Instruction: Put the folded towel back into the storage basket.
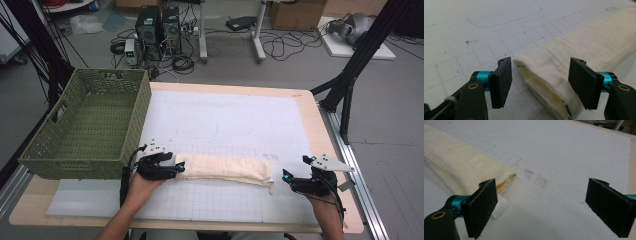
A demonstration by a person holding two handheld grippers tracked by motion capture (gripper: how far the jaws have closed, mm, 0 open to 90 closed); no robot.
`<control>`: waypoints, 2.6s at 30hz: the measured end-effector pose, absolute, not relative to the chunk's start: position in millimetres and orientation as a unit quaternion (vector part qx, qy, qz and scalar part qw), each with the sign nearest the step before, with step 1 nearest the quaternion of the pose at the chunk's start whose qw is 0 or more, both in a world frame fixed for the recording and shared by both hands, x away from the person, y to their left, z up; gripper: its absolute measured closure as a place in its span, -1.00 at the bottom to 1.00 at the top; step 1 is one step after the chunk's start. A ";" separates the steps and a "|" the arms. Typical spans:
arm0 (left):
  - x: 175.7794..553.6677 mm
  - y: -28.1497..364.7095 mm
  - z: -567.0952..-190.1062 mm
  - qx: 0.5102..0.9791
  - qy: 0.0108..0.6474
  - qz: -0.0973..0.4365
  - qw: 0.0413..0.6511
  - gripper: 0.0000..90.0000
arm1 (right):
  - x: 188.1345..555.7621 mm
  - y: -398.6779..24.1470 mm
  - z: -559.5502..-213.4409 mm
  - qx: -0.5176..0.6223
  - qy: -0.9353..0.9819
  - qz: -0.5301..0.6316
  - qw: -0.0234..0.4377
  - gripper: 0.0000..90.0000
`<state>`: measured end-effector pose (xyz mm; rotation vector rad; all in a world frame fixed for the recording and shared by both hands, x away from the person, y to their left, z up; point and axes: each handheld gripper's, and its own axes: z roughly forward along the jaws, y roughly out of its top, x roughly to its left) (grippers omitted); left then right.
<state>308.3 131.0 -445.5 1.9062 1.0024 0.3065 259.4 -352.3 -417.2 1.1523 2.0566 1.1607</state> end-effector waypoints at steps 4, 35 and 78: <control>308.9 130.1 -448.4 0.789 0.403 0.115 0.449 -0.14 | 259.4 -351.5 -417.3 0.423 0.758 0.428 0.254 -0.78; 296.8 118.0 -445.9 0.828 0.365 0.118 0.409 0.72 | 262.9 -324.6 -420.8 0.403 0.774 0.423 0.245 -0.78; 297.0 122.5 -450.9 0.812 0.376 0.109 0.432 0.70 | 257.8 -278.9 -451.3 0.445 0.788 0.390 0.166 0.54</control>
